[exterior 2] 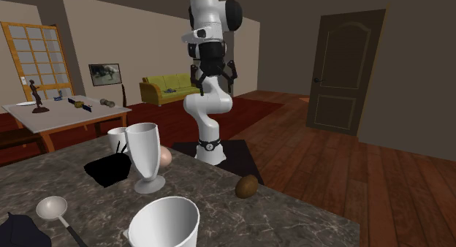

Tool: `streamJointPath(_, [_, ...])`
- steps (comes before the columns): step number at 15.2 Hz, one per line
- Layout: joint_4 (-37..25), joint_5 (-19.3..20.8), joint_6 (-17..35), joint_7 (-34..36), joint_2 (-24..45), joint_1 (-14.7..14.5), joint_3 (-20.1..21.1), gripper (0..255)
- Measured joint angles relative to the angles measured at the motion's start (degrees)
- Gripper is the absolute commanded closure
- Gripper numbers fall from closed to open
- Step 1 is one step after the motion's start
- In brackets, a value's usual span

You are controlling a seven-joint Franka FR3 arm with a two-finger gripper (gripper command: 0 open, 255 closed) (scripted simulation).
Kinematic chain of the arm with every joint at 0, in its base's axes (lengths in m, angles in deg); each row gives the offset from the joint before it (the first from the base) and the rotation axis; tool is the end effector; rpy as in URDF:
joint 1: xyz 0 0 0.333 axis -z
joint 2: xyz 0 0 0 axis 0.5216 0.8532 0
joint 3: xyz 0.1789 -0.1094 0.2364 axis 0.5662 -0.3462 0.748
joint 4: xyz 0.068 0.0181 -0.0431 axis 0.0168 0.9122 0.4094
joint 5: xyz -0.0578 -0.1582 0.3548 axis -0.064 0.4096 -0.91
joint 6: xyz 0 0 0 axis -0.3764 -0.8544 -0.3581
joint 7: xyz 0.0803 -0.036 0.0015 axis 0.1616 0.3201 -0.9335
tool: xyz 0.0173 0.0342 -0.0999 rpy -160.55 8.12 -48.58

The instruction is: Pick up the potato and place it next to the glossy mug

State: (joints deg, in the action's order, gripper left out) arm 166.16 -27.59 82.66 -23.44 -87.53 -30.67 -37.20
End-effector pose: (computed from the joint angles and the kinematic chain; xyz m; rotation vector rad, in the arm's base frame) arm 0.3143 0.0128 0.6041 -3.0316 0.0796 -0.1894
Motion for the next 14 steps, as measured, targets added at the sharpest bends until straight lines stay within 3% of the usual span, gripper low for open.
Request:
streamJointPath(3, [1.97, -0.62, 2.47, 1.97, -0.10, 0.09, 1.46, 0])
streamJointPath(10, [12.94, -3.24, 18.34, 11.53, 1.55, 1.04, 8.50, 0])
streamJointPath(14, [16.84, -4.48, 28.86, 17.85, 6.44, 1.91, 13.53, 0])
